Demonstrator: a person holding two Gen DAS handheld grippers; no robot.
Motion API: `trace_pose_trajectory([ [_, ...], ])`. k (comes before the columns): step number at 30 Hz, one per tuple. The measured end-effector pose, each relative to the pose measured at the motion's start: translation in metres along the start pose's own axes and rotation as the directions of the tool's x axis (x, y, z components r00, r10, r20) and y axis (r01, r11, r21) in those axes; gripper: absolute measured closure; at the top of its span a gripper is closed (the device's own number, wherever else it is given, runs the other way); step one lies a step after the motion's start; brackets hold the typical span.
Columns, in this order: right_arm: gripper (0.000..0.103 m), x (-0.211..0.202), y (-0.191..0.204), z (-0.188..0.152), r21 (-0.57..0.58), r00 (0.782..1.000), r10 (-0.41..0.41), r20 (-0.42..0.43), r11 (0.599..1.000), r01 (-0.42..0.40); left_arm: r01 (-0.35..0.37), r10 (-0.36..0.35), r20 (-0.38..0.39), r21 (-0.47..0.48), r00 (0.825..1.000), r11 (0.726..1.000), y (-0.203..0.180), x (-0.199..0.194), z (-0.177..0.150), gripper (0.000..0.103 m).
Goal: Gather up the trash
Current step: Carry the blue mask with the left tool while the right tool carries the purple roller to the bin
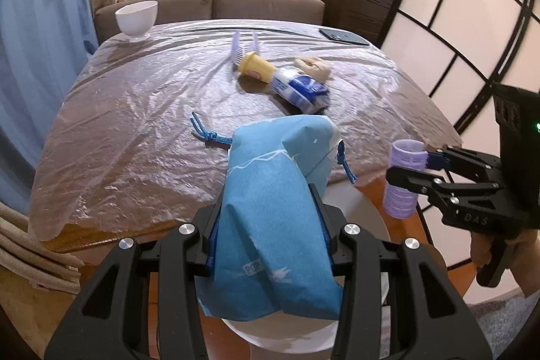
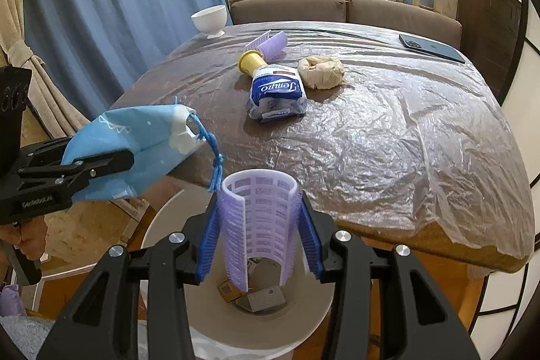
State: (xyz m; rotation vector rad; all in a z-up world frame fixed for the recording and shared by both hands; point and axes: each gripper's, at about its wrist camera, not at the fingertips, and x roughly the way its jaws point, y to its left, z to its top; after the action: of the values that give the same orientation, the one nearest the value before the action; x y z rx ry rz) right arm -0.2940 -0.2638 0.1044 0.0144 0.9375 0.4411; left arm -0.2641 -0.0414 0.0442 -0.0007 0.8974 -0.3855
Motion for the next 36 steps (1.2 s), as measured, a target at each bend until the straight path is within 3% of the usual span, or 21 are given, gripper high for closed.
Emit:
trace_pose_trajectory([
  [18, 0.06, -0.01, 0.003, -0.02, -0.004, 0.999, 0.018, -0.029, 1.0, -0.018, 0.091, -0.088, -0.049, 0.08, 0.995, 0.993, -0.025, -0.01, -0.028, 0.059],
  [36, 0.06, 0.01, 0.009, -0.04, -0.007, 0.994, 0.039, -0.1, 0.999, -0.04, 0.099, -0.09, -0.111, 0.08, 0.99, 0.992, -0.031, 0.001, -0.054, 0.06],
])
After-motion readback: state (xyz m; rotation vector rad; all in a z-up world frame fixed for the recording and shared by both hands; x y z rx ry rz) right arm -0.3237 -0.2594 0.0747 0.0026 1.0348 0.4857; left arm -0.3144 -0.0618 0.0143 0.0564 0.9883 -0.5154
